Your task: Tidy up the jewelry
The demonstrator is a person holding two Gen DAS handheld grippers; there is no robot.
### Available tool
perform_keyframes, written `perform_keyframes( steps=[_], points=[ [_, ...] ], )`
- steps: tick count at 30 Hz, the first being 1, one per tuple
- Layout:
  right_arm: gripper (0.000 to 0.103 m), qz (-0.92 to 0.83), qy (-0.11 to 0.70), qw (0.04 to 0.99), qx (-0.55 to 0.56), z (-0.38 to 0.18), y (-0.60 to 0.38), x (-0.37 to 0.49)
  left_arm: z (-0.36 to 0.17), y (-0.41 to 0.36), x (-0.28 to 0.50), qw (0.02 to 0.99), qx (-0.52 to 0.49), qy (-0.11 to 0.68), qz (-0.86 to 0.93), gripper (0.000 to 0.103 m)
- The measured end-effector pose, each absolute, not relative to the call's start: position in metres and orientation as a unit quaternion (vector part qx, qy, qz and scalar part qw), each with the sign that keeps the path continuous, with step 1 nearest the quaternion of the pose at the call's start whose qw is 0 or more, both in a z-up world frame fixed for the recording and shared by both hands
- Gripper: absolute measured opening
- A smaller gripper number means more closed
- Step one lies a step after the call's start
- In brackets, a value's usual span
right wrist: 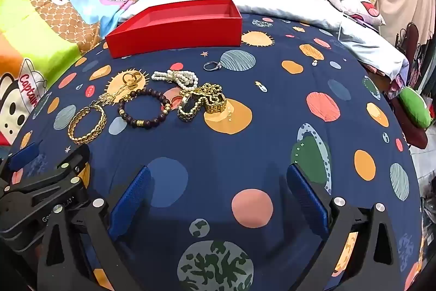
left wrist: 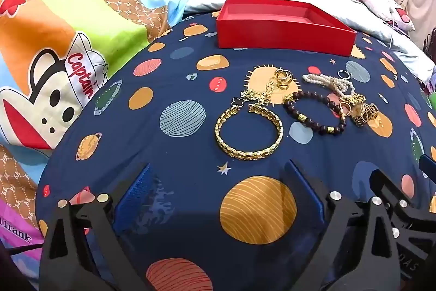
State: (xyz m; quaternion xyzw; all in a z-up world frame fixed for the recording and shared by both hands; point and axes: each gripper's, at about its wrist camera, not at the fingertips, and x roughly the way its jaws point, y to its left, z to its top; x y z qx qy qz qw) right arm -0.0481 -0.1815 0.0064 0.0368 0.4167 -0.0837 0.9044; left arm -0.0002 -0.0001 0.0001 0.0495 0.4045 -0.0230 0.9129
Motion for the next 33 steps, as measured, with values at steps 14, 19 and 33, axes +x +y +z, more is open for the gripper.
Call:
perform_keyframes(
  steps=[14, 19, 33],
  points=[
    [0.098, -0.084, 0.418, 0.904, 0.038, 0.0046, -0.1772, -0.0476, 0.0002, 0.0069, 0.0003, 0.914, 0.051, 0.402, -0.027, 0.09],
    [0.098, -0.084, 0.415, 0.905, 0.037, 0.0069, -0.1791, -0.0498, 0.0021, 0.0023, 0.0009, 0.914, 0.054, 0.402, -0.024, 0.09],
    [0.098, -0.084, 0.414, 0.906, 0.037, 0.0074, -0.1792, -0.0498, 0.0034, 0.0003, -0.0008, 0.915, 0.054, 0.4, -0.023, 0.089]
  ],
)
